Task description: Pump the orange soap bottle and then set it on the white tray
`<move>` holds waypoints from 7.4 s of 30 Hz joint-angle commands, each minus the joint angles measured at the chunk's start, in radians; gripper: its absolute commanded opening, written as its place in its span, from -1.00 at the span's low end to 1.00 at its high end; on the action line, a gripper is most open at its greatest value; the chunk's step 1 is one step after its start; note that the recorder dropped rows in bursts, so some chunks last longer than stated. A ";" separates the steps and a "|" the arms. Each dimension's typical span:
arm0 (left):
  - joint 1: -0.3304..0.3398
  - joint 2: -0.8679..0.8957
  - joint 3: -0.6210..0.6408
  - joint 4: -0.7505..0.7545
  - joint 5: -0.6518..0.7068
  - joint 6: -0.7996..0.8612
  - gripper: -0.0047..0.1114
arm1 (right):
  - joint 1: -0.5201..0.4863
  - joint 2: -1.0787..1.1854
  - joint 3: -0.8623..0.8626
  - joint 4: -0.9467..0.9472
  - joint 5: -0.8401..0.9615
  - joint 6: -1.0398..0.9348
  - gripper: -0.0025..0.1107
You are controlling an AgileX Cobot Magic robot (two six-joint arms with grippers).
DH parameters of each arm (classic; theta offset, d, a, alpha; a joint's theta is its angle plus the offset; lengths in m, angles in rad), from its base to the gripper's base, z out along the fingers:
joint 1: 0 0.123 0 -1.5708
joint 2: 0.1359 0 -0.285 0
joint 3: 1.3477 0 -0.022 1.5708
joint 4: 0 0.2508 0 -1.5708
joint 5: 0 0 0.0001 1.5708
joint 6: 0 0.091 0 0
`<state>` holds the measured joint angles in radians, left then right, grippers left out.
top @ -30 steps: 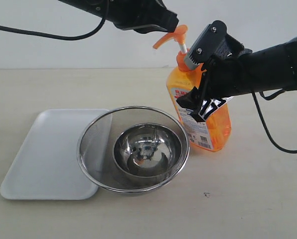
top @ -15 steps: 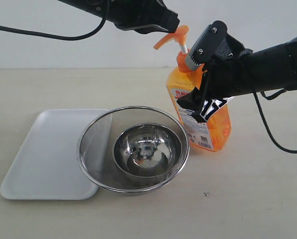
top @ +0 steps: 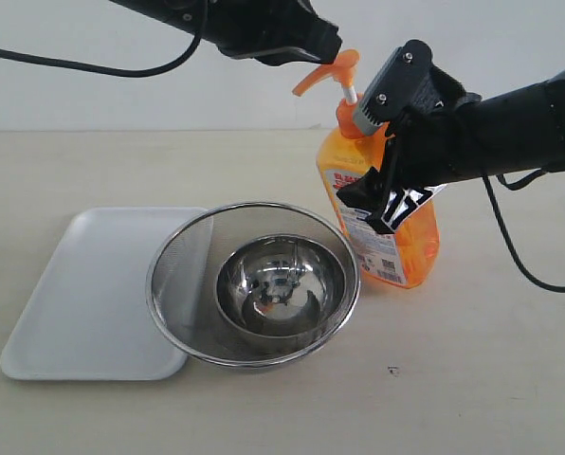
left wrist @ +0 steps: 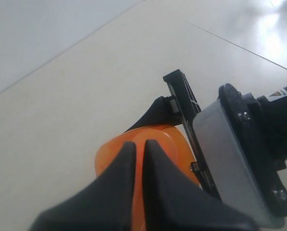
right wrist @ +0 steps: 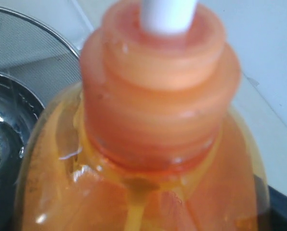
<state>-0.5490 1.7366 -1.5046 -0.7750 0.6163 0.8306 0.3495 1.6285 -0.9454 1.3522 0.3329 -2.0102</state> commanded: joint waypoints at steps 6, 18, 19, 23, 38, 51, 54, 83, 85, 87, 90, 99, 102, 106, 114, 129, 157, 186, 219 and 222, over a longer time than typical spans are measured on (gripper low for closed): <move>-0.010 0.035 0.016 0.031 0.046 -0.009 -0.84 | 0.009 -0.011 -0.003 -0.027 0.079 -0.011 -0.96; -0.010 0.035 0.016 0.031 0.046 -0.009 -0.84 | 0.009 -0.011 -0.003 -0.027 0.073 -0.011 -0.96; -0.010 0.035 0.016 0.031 0.046 -0.009 -0.84 | 0.009 -0.011 -0.003 -0.032 0.073 -0.005 -0.96; -0.010 0.035 0.016 0.031 0.046 -0.009 -0.84 | 0.009 -0.011 -0.003 -0.039 0.073 0.002 -0.96; -0.010 0.035 0.016 0.031 0.046 -0.009 -0.84 | 0.009 -0.011 -0.003 -0.039 0.073 0.006 -0.96; -0.010 -0.035 0.016 0.024 -0.012 -0.004 -0.84 | 0.009 -0.011 -0.003 -0.037 0.073 0.006 -0.96; -0.010 -0.084 0.016 0.024 -0.027 0.000 -0.84 | 0.009 -0.011 -0.003 -0.037 0.074 0.006 -0.96; -0.010 -0.358 0.016 0.095 -0.045 -0.002 -0.84 | 0.009 -0.011 -0.003 -0.010 -0.109 0.120 -0.96; -0.010 -0.373 0.016 0.120 -0.045 -0.019 -0.84 | 0.009 -0.011 -0.003 -0.010 -0.113 0.137 -0.96; -0.010 -0.390 0.016 0.144 -0.045 -0.039 -0.84 | 0.009 -0.011 -0.003 -0.010 -0.122 0.160 -0.96; -0.010 -0.417 0.016 0.171 -0.045 -0.058 -0.84 | 0.009 -0.011 -0.003 -0.010 -0.131 0.184 -0.96; -0.010 -0.486 0.016 0.260 -0.043 -0.126 -0.84 | 0.009 -0.011 -0.003 -0.010 -0.156 0.286 -0.96; -0.010 -0.515 0.016 0.400 -0.030 -0.246 -0.84 | 0.009 -0.011 -0.003 -0.010 -0.175 0.330 -0.96; -0.010 -0.555 0.016 0.437 0.006 -0.281 -0.84 | 0.009 -0.011 -0.003 -0.010 -0.185 0.423 -0.96; -0.010 -0.638 0.021 0.646 0.100 -0.463 -0.84 | 0.009 -0.011 -0.003 -0.010 -0.189 0.488 -0.96; -0.010 -0.847 0.252 0.855 0.085 -0.673 -0.84 | 0.009 -0.011 -0.003 -0.010 -0.196 0.488 -0.96; -0.010 -1.123 0.581 1.102 0.083 -0.998 -0.84 | 0.009 -0.011 -0.003 -0.008 -0.185 0.479 -0.96; -0.009 -1.286 0.746 1.241 0.151 -1.155 -0.84 | 0.009 -0.011 -0.003 -0.009 -0.185 0.468 -0.96; -0.009 -1.584 0.945 1.212 0.318 -1.168 -0.84 | 0.009 -0.011 -0.003 -0.016 -0.165 0.466 -0.96; -0.009 -1.603 0.969 1.208 0.318 -1.168 -0.84 | 0.009 -0.011 -0.003 -0.016 -0.165 0.466 -0.96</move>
<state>-0.5562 0.1508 -0.5549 0.4438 0.9339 -0.3288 0.3588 1.6275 -0.9454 1.3416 0.1527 -1.5358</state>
